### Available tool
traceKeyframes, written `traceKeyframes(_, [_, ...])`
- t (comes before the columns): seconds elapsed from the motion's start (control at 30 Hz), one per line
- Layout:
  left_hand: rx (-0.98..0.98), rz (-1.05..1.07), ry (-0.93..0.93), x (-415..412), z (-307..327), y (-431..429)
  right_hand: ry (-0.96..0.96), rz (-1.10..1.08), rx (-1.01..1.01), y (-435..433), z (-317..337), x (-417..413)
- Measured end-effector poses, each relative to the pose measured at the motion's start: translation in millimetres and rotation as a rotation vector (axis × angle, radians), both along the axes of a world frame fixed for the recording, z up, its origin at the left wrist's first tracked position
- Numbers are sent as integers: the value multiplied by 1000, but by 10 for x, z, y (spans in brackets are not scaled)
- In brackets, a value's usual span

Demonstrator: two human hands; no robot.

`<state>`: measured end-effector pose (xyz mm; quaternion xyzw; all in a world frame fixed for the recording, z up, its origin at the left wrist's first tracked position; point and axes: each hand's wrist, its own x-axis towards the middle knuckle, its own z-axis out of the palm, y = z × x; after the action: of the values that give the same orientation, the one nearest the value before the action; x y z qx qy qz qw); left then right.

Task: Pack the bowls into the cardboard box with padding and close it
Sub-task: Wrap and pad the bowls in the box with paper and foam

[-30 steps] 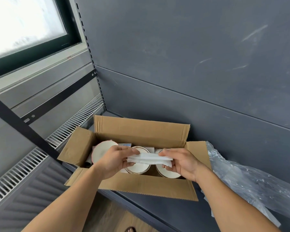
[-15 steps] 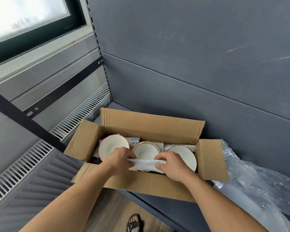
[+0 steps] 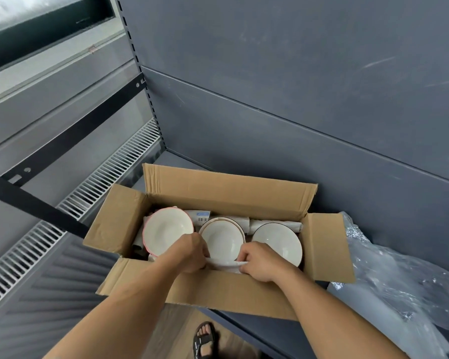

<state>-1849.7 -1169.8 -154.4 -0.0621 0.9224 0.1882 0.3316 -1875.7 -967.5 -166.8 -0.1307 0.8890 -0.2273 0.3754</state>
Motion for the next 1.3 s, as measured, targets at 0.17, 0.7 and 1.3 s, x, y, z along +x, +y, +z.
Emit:
traceKeyframes(0.17, [-12,63,76,37,-34,39,69,-17,28,-8,-85,45])
traceKeyframes(0.7, [-214,17,-34,56,-21,94,-24,356,207,-91,39,-48])
traceKeyframes(1.3, [-409,142,141,116,-97,308,-141,426,430,-276,-74,-51])
